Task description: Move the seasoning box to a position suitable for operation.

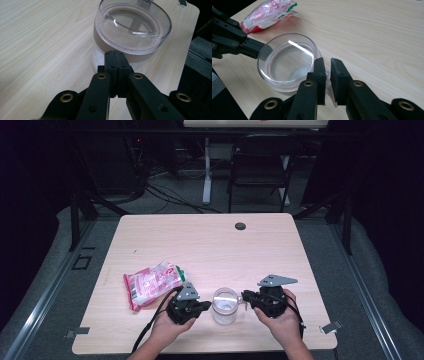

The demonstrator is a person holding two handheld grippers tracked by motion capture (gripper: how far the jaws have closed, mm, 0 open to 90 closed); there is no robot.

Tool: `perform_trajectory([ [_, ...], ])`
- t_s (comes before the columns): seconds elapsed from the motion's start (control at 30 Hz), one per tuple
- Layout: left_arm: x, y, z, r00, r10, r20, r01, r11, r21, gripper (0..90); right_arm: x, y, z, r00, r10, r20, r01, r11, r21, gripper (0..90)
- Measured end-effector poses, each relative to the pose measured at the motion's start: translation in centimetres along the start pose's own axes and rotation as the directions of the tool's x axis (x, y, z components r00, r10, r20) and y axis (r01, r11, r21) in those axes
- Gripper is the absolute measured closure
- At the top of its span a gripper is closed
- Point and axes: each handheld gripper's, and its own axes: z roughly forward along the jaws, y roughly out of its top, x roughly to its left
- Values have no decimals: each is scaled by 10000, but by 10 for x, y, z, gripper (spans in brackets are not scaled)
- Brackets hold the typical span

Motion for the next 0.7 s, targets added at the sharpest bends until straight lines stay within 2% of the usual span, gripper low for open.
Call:
perform_trajectory([
  [0.23, 0, -1, 2, 10000, 32, -7, -32, 10000, 10, 900, -1, -1, 0, 9999, 87, -57, -87, 9999, -61, 826],
  [0.7, -1, 2, -4, 10000, -65, 68, 67, 9994, -345, 900, -2, -2, 0, 9995, 223, -215, -225, 9997, -66, 820],
])
